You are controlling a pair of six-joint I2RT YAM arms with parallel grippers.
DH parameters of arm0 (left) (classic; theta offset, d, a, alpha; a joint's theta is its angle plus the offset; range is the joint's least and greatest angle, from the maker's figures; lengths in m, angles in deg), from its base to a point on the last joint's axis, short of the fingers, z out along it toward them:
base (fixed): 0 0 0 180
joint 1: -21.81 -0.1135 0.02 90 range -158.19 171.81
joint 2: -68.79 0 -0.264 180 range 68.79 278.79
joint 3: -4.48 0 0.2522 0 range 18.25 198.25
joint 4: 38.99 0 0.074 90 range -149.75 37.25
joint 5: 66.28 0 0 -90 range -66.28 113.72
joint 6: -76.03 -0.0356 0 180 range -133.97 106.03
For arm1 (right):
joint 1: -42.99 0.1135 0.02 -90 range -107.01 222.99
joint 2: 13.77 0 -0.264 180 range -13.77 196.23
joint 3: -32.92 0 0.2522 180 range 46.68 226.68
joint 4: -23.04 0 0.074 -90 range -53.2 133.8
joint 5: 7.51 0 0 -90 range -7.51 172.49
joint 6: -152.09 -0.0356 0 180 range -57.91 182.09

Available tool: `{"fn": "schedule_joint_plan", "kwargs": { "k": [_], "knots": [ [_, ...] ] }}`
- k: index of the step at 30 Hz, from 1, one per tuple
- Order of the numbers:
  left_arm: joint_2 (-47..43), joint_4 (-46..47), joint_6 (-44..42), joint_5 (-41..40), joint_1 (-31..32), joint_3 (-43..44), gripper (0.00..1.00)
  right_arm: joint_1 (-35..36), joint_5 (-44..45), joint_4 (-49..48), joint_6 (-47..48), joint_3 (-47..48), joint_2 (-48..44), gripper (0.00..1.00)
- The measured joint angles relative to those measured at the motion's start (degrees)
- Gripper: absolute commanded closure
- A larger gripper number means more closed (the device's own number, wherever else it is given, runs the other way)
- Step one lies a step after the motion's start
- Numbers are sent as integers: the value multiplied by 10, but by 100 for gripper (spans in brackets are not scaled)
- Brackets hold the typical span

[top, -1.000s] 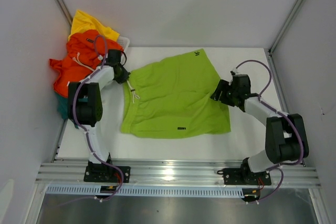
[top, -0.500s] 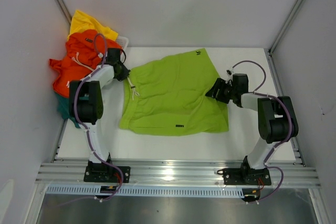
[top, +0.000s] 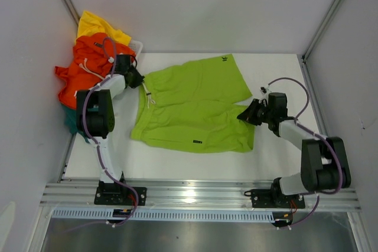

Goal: Fold and stack the shorts
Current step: Flatten the shorts out

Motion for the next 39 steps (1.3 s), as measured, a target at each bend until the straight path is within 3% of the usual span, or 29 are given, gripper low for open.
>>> {"fn": "schedule_joint_plan", "kwargs": {
  "k": [4, 6, 16, 18, 23, 28, 30, 31, 32, 33, 37, 39],
  "knots": [
    [3, 12, 0, 13, -3, 0, 100, 3, 38, 92, -1, -33, -112, 100],
    [5, 17, 0, 17, -3, 0, 100, 9, 58, 145, -2, -34, -153, 100],
    [9, 25, 0, 25, -4, 3, 100, 125, 160, 350, -56, -52, -229, 100],
    [11, 24, 0, 26, -4, 6, 100, 140, 183, 372, -74, -54, -245, 93],
    [19, 24, 0, 28, -4, 18, 100, 137, 262, 392, -104, -58, -277, 94],
    [21, 23, 0, 28, -4, 20, 100, 113, 305, 386, -100, -54, -207, 96],
    [23, 21, 0, 28, -4, 23, 100, 104, 307, 378, -99, -55, -177, 93],
    [24, 21, 0, 28, -4, 25, 100, 99, 307, 373, -99, -57, -166, 86],
    [24, 21, 0, 28, -4, 26, 100, 94, 307, 367, -98, -59, -159, 58],
    [25, 21, 0, 28, -4, 26, 100, 91, 307, 363, -97, -61, -156, 49],
    [25, 21, 0, 31, -5, 26, 93, 81, 305, 346, -86, -61, -146, 47],
    [25, 27, 0, 37, -6, 23, 84, 76, 305, 343, -81, -61, -146, 48]
  ]
}}
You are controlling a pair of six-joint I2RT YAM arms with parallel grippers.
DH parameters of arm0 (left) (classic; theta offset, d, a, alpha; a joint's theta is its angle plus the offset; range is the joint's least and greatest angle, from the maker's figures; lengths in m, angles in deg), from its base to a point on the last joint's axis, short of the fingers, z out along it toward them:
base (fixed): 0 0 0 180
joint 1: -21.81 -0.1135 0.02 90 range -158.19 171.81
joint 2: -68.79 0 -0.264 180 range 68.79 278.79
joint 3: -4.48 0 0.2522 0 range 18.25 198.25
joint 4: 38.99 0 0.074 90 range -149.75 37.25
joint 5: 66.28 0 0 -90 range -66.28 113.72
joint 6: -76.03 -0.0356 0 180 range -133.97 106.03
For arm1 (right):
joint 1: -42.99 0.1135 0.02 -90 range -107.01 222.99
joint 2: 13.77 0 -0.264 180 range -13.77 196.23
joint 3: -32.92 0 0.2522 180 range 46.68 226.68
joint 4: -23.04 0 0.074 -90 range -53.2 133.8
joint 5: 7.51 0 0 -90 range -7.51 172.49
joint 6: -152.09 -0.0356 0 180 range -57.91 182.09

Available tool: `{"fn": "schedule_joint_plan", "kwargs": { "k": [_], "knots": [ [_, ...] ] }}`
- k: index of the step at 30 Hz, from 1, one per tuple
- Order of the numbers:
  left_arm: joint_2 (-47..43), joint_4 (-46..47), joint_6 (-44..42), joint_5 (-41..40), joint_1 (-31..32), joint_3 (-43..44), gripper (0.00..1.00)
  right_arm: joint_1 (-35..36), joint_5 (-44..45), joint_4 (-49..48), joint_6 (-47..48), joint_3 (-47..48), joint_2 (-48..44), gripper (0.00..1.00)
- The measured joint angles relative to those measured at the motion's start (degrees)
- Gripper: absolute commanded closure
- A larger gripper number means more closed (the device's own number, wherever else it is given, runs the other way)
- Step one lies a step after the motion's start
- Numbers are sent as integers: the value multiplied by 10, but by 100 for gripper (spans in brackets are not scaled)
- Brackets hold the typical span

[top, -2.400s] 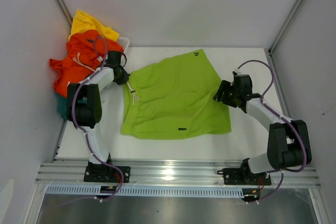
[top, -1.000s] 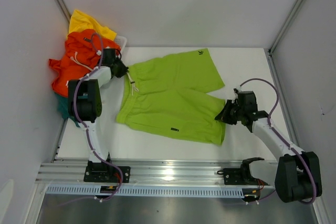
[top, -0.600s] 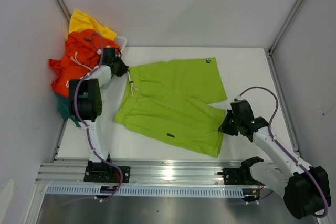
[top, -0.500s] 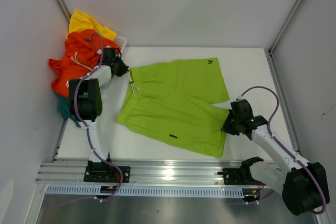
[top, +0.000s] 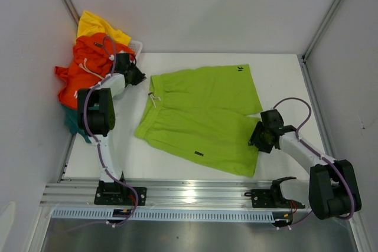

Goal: Fold and stack the shorts
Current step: Flatten the shorts out

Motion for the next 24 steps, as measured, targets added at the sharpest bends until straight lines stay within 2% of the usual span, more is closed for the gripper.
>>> {"fn": "schedule_joint_plan", "kwargs": {
  "k": [1, 2, 4, 5, 8, 12, 16, 20, 24],
  "knots": [
    [-1, 4, 0, 4, 0, -2, 81, -5, 0, -1, 3, 0, 0, 48],
    [-3, 9, 0, 7, 0, -5, 68, -9, 0, -1, 6, 0, 0, 49],
    [-11, 15, -4, 12, 0, -14, 52, -23, -1, -3, 12, 2, 2, 50],
    [-20, 12, -6, 13, 0, -19, 35, -30, -3, -7, 15, 3, 7, 51],
    [-48, -12, -9, 11, -2, -28, 19, -44, -7, -21, 19, 23, 42, 51],
    [-96, -49, -9, -4, -10, -58, 19, -52, -23, -61, 21, 73, 118, 52],
    [-161, -78, 0, -11, -22, -130, 22, -62, -37, -100, 21, 108, 168, 54],
    [-207, -110, 2, -13, -30, -180, 23, -78, -48, -123, 21, 149, 218, 66],
    [-253, -127, 2, -12, -31, -233, 23, -103, -57, -128, 18, 220, 287, 65]
  ]
}}
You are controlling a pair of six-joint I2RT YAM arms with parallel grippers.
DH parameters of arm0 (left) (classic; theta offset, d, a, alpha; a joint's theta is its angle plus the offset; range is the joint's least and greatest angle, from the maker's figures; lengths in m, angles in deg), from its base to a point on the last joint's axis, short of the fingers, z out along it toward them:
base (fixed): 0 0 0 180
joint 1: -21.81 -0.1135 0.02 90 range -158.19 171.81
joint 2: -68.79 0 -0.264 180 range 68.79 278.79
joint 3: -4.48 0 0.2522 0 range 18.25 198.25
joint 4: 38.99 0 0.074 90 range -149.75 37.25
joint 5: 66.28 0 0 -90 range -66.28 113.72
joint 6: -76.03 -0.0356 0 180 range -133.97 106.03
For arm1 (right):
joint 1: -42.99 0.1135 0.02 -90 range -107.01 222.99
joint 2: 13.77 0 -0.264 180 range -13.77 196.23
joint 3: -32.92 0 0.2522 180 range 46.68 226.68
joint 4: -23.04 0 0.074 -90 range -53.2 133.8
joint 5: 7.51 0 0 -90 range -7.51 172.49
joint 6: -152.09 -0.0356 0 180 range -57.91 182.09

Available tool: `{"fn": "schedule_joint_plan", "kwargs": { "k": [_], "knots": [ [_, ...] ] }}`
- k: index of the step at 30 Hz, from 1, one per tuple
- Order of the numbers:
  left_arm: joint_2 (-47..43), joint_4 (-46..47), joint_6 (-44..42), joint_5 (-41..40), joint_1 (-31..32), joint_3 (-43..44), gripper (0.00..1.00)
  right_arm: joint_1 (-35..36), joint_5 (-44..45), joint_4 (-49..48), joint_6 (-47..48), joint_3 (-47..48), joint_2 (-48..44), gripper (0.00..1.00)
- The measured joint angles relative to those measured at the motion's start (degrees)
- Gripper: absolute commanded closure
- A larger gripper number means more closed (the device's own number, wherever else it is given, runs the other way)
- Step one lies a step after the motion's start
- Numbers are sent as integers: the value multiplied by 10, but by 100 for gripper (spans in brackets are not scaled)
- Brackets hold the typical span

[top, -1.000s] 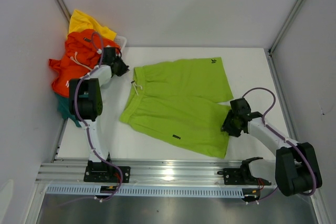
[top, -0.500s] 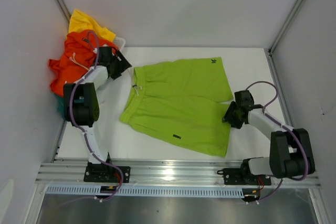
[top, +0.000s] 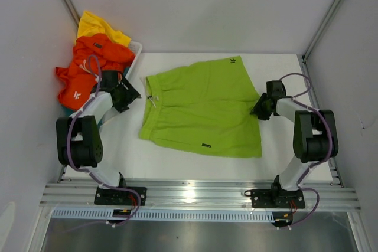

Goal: Fold and stack the shorts
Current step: Flatten the shorts out

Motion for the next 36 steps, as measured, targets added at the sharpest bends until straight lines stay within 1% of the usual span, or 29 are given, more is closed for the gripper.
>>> {"fn": "schedule_joint_plan", "kwargs": {
  "k": [3, 4, 5, 6, 7, 8, 9, 12, 15, 20, 22, 25, 27, 30, 36],
  "knots": [
    [-51, -6, 1, 4, 0, -47, 24, -15, 0, -1, -4, 60, 52, 66],
    [-68, -9, 1, 5, 2, -60, 24, -17, 0, 2, -4, 78, 66, 59],
    [-91, -6, 1, 6, 3, -76, 24, -20, -2, 4, -5, 99, 81, 50],
    [-108, -7, 2, 6, 5, -89, 24, -21, -1, 4, -6, 114, 90, 36],
    [-128, -8, 4, 6, 7, -102, 24, -23, -2, 6, -6, 123, 94, 12],
    [-149, -6, 5, 6, 9, -116, 24, -23, -2, 6, -7, 126, 92, 7],
    [-191, -5, 9, 6, 12, -147, 25, -22, 8, 12, 0, 122, 76, 5],
    [-249, -8, 15, 8, 15, -188, 26, -27, 15, 39, 9, 96, 41, 4],
    [-301, -12, 21, 11, 27, -223, 27, -43, 19, 79, 13, 59, -24, 5],
    [-369, -24, 36, 14, 71, -279, 28, -56, 27, 132, -12, -5, -184, 9],
    [-395, -39, 46, 12, 77, -304, 28, -53, 35, 168, -33, -28, -251, 10],
    [-431, -62, 60, 5, 77, -331, 28, -44, 40, 210, -70, -58, -325, 10],
    [-456, -78, 70, 1, 78, -342, 28, -32, 46, 242, -100, -77, -355, 9],
    [-481, -87, 83, 1, 79, -351, 28, 1, 53, 286, -144, -97, -370, 9],
    [-468, -86, 95, 2, 87, -360, 28, 69, 56, 304, -223, -143, -373, 12]
  ]
}}
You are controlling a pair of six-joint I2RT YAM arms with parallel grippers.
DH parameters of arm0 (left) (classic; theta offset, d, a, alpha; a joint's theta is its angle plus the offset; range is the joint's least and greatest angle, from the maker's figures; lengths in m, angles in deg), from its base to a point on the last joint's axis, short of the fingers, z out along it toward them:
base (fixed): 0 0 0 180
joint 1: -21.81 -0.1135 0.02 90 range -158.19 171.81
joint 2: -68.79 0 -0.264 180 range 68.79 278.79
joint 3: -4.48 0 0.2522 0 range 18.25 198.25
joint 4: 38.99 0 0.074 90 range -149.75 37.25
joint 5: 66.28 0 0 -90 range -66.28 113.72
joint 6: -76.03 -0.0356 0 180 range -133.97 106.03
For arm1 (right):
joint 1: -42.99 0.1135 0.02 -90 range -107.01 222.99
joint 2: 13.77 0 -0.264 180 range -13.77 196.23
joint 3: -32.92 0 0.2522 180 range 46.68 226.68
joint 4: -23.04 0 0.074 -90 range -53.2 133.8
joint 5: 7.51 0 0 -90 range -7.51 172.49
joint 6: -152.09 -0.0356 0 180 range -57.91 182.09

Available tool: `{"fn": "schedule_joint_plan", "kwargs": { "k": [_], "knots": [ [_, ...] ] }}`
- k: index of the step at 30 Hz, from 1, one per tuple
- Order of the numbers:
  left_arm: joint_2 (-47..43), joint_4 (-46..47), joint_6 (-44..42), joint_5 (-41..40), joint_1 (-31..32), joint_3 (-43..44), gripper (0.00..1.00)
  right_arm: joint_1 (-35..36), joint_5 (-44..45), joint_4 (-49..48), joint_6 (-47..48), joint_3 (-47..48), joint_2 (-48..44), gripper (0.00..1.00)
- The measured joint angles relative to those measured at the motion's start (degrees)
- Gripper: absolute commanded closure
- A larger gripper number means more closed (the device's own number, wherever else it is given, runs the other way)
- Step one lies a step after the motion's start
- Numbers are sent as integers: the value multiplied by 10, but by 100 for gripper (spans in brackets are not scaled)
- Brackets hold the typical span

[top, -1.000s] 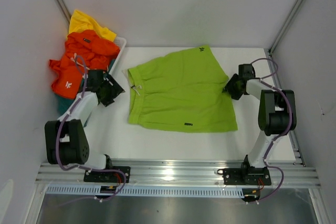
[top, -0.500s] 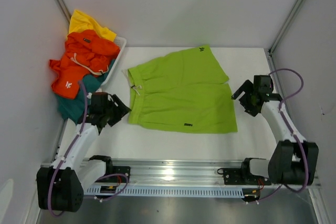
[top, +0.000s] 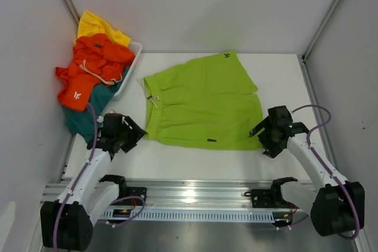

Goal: Fold and stack the shorts
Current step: Flatten the shorts out

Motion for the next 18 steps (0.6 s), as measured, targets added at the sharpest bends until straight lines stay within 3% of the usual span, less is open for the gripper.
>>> {"fn": "schedule_joint_plan", "kwargs": {
  "k": [3, 11, 14, 18],
  "knots": [
    [17, 1, 0, 1, 2, 0, 29, 7, 7, -9, -26, -11, 18, 18],
    [26, 1, -1, -1, 4, 0, 29, 9, 47, -33, -71, -9, 91, 23],
    [33, 2, -1, 0, 4, 1, 30, 9, 64, -38, -84, 4, 118, 35],
    [45, 2, -1, 2, 8, 2, 30, 9, 79, -51, -90, 14, 160, 35]
  ]
}}
